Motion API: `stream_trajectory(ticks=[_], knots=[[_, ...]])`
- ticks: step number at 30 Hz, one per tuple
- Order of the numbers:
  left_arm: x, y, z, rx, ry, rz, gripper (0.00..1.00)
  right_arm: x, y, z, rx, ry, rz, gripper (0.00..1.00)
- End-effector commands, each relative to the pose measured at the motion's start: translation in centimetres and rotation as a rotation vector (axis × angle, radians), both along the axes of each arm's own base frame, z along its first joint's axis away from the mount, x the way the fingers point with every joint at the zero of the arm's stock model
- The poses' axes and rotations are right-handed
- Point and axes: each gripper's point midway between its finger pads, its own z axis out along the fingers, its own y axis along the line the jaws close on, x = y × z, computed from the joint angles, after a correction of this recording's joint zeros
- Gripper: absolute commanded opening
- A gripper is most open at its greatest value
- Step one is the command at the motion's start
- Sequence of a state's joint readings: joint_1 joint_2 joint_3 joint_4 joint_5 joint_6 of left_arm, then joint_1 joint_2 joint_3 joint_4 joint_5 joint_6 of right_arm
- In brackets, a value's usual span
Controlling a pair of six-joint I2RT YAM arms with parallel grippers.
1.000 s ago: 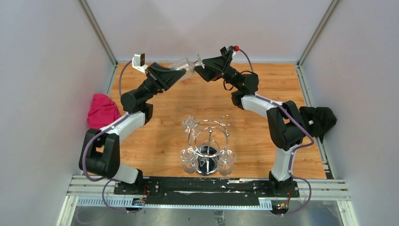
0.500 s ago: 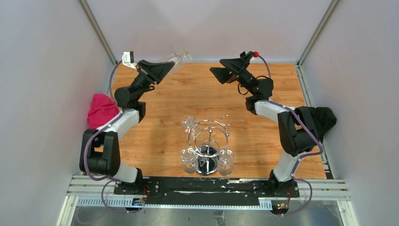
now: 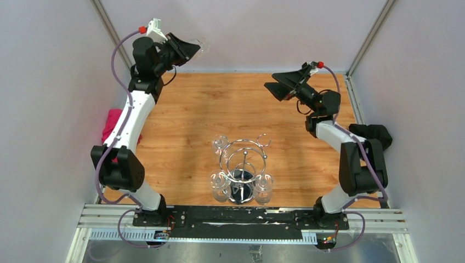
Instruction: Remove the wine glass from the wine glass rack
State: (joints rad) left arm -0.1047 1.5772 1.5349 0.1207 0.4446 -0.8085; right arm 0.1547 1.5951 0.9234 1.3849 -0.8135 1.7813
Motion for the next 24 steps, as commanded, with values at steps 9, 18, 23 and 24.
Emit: stream_trajectory(ticks=[9,18,23,24], knots=[[3.8,5.1,-7.5,0.499,0.361,0.131,0.0,-2.5,-2.9,-2.2,-0.644,-0.099,-0.231,0.99],[3.7,7.8,-11.4,0.559,0.501,0.112,0.0,-4.1,-5.3,-1.4,-0.797,-0.125,-0.349,0.99],[3.6,9.4,-14.8,0.631,0.609,0.103,0.0,-4.2,-5.3,-1.8,-0.797,-0.111,-0.349,0.99],[3.4,9.9,-15.6,0.642,0.635,0.109,0.0,-4.2,-5.3,-1.9,-0.797,-0.108,-0.349,0.99]])
